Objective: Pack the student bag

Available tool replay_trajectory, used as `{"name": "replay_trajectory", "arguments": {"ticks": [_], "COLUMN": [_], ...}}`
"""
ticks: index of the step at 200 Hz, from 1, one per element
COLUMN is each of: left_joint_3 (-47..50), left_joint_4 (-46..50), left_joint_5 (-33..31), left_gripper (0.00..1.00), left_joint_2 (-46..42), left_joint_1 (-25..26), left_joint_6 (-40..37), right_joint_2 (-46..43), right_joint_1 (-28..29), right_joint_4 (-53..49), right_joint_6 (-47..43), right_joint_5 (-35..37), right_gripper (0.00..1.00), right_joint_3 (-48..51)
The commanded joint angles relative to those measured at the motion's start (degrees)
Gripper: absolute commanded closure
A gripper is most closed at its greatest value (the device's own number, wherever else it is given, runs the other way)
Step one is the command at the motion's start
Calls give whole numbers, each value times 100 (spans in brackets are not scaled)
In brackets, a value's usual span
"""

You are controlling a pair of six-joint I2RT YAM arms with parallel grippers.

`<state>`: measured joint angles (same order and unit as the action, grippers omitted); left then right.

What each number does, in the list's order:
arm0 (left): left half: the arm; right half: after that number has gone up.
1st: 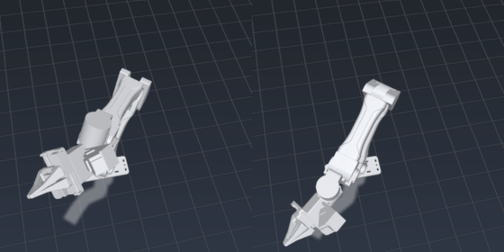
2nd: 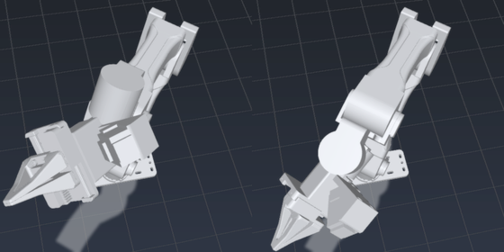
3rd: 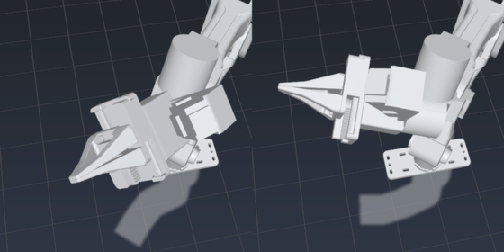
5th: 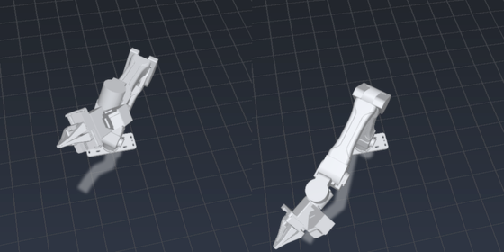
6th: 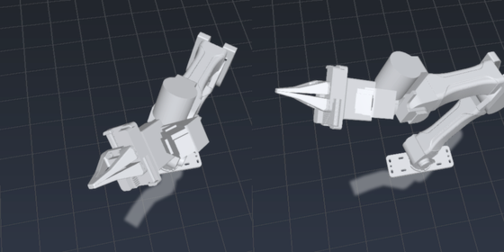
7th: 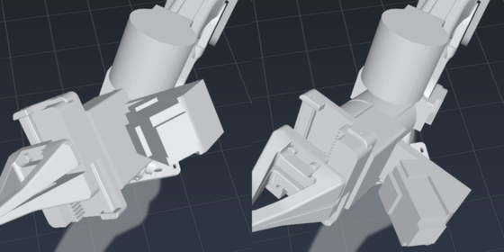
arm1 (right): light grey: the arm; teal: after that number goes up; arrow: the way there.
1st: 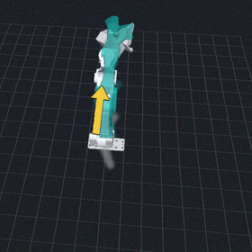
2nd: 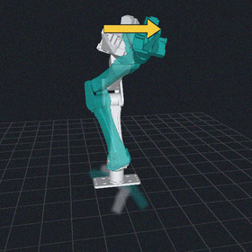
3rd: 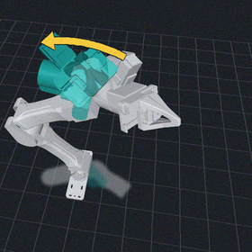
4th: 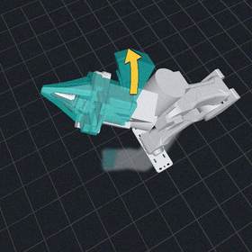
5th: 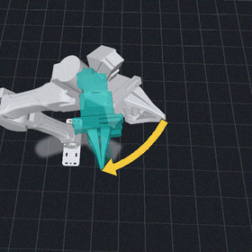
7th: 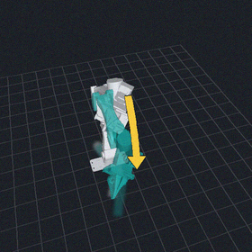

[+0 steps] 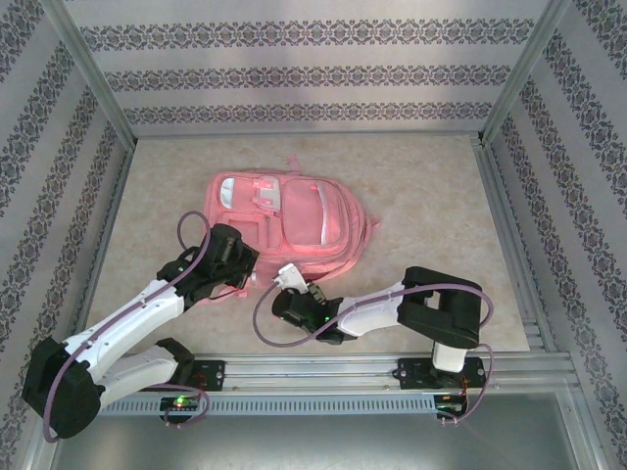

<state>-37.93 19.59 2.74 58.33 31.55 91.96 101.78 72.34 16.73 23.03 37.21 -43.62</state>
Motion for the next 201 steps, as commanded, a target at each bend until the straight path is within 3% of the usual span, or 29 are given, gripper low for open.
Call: {"name": "replay_trajectory", "arguments": {"ticks": [1,50,90,114,201], "left_joint_3": [17,-11,116,180,280], "left_joint_4": [-305,-323,-437,-522,-402], "left_joint_5": [-446,-512,-461,-402,-452], "left_gripper": [100,100,100,100,100], "left_joint_2": [-155,-106,-70,-35,-187], "left_joint_1": [31,18,9,9,-30], "left_joint_6": [-76,-325,-358,-355,-648], "right_joint_2": [-478,-1114,-1239,-1212,-1287], "right_joint_1": [-164,-730,-1151,-1234,-1292], "right_joint_4": [203,1408,1727,1763,1328], "right_joint_6": [114,60,53,-8,-160], "right_joint_5": [-380,-1850,-2746,-2914,-2935], "right_gripper": [87,82,86,95,100], "right_joint_3": [483,1470,1722,1703,1677]}}
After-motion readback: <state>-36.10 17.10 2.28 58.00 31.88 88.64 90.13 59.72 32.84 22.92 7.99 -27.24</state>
